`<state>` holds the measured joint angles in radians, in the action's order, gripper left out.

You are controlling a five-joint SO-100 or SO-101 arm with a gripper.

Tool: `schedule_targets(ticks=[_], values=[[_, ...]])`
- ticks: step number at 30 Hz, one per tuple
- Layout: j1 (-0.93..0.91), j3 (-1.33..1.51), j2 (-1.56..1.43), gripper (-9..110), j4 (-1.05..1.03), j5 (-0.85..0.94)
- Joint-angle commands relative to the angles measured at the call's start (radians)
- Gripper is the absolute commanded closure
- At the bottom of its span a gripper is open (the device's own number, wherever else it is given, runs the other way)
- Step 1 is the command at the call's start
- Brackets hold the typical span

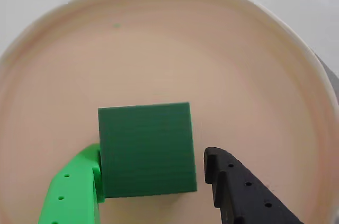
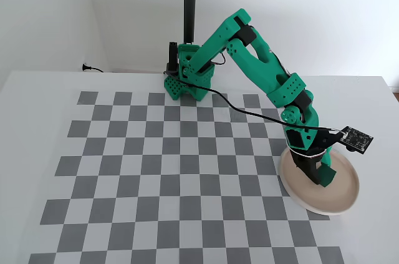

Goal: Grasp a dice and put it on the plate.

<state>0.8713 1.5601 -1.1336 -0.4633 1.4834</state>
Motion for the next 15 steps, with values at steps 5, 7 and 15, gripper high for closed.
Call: schedule_targets(ticks=[5,7,15], values=[[-0.037,-0.097,-0.218,87,-0.071,0.017],[-0.044,-0.095,-0.253,87,-0.094,0.017],[-0.080,-0.091,-0.399,87,-0.198,0.018]])
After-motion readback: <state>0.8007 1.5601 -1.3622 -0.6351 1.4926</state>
